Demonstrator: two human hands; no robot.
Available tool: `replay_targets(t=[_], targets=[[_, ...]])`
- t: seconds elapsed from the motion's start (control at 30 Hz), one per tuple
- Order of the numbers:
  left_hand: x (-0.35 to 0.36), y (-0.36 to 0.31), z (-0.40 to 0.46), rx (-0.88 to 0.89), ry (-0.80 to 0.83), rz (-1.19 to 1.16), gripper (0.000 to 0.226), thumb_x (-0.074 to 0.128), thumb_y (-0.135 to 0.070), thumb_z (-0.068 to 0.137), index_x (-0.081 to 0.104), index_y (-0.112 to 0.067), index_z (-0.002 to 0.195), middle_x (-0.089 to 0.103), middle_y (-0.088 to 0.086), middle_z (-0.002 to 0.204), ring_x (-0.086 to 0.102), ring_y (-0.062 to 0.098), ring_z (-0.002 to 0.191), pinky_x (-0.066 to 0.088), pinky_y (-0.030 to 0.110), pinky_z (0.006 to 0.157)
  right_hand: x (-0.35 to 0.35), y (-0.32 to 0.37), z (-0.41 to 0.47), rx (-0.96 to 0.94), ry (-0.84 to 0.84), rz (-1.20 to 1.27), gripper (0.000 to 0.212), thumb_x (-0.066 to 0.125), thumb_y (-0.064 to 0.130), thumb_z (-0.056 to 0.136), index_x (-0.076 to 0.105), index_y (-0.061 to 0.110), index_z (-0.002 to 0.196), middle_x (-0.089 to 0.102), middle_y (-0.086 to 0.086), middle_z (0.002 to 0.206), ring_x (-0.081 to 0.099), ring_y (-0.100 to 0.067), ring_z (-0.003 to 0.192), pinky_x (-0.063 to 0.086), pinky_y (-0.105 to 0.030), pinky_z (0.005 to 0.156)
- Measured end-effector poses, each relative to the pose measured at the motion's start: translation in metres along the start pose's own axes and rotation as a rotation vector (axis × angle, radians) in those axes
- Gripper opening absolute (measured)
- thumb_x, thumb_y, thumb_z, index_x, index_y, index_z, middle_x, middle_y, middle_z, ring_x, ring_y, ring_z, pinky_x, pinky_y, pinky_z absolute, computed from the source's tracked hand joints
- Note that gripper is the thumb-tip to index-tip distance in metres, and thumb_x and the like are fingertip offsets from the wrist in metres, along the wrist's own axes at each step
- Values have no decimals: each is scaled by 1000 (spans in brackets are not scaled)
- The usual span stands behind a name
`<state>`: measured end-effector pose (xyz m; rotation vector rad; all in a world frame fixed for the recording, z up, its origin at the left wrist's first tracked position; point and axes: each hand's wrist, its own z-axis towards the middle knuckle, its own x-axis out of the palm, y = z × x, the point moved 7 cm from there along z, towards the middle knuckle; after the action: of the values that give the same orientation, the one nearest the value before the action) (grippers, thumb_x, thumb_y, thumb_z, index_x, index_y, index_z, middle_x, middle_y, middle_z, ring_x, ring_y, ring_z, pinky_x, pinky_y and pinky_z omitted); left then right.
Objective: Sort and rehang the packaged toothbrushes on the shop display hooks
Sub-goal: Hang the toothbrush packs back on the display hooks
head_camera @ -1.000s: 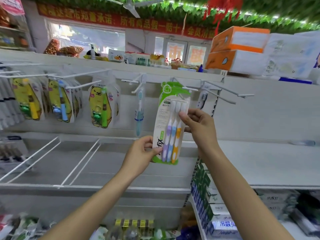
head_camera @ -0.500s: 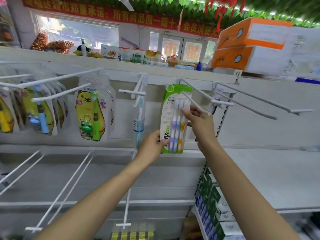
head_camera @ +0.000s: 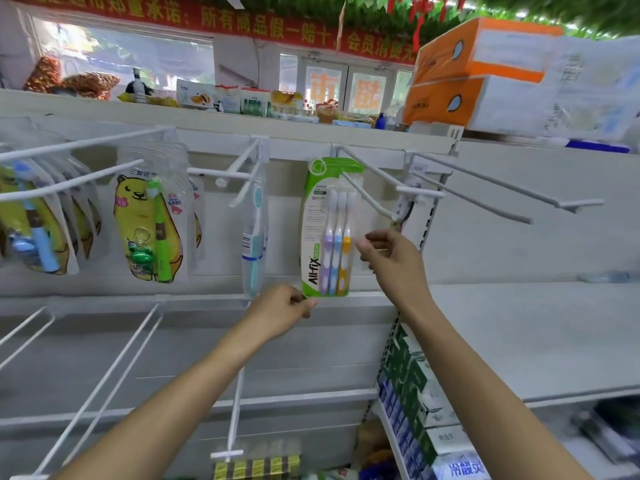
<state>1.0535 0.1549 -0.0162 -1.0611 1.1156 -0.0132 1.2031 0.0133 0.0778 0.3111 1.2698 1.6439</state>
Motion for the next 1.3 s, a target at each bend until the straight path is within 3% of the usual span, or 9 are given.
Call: replay_targets(t=[0.07, 0.13, 0.3, 0.47, 0.63, 0.93, 1.07, 1.3], targets=[[0, -4, -8, 9, -5, 187, 29, 62, -43, 94, 79, -20, 87, 76, -1, 87, 70, 17, 83, 56, 36, 83, -15, -5, -14, -53, 19, -98, 28, 71, 31, 89, 66, 18, 114, 70, 8, 98, 66, -6, 89, 57, -37, 86], [3, -20, -22, 58, -21, 310, 27, 62, -43, 94, 78, -22, 95, 76, -2, 93, 68, 14, 84, 55, 31, 79, -32, -7, -29, -132, 27, -207, 27, 69, 24, 91, 64, 19, 116, 69, 8, 102, 65, -7, 91, 56, -36, 85], [15, -91, -62, 247, -161, 348, 17, 61, -36, 95, 72, -28, 105, 72, -9, 102, 67, 12, 95, 49, 23, 80, -80, -21, -67, -239, 56, -480, 35, 64, 27, 95, 57, 20, 129, 63, 7, 124, 59, -11, 110, 46, -28, 87], [53, -159, -88, 533, -278, 375, 32, 63, -30, 93, 62, -24, 125, 68, -5, 122, 61, 18, 113, 48, 37, 97, -145, -45, -106, -281, 61, -675, 39, 60, 31, 98, 53, 20, 134, 56, 5, 133, 52, -17, 120, 48, -33, 90], [116, -210, -100, 606, -255, 483, 52, 62, -39, 89, 51, -25, 138, 57, -2, 139, 49, 22, 129, 37, 44, 108, -229, -71, -138, -255, 77, -775, 48, 63, 28, 96, 48, 19, 140, 50, 2, 141, 48, -21, 126, 44, -33, 95], [245, -325, -132, 760, -241, 532, 54, 60, -47, 85, 52, -27, 135, 55, -5, 137, 51, 21, 125, 37, 41, 105, -393, -121, -184, -215, 44, -935, 56, 65, 32, 94, 46, 14, 144, 50, -6, 142, 46, -25, 130, 41, -40, 108], [297, -371, -145, 763, -195, 494, 54, 61, -46, 85, 53, -27, 134, 55, -5, 135, 52, 22, 123, 38, 41, 105, -456, -141, -203, -183, 32, -967, 55, 68, 31, 91, 50, 12, 140, 54, -7, 135, 47, -27, 125, 43, -40, 104], [377, -444, -142, 789, -120, 426, 54, 44, -50, 83, 55, -27, 131, 57, -6, 131, 54, 20, 118, 40, 38, 100, -548, -188, -213, -104, 19, -992, 57, 67, 32, 92, 48, 14, 143, 50, -3, 142, 43, -23, 133, 36, -36, 112]])
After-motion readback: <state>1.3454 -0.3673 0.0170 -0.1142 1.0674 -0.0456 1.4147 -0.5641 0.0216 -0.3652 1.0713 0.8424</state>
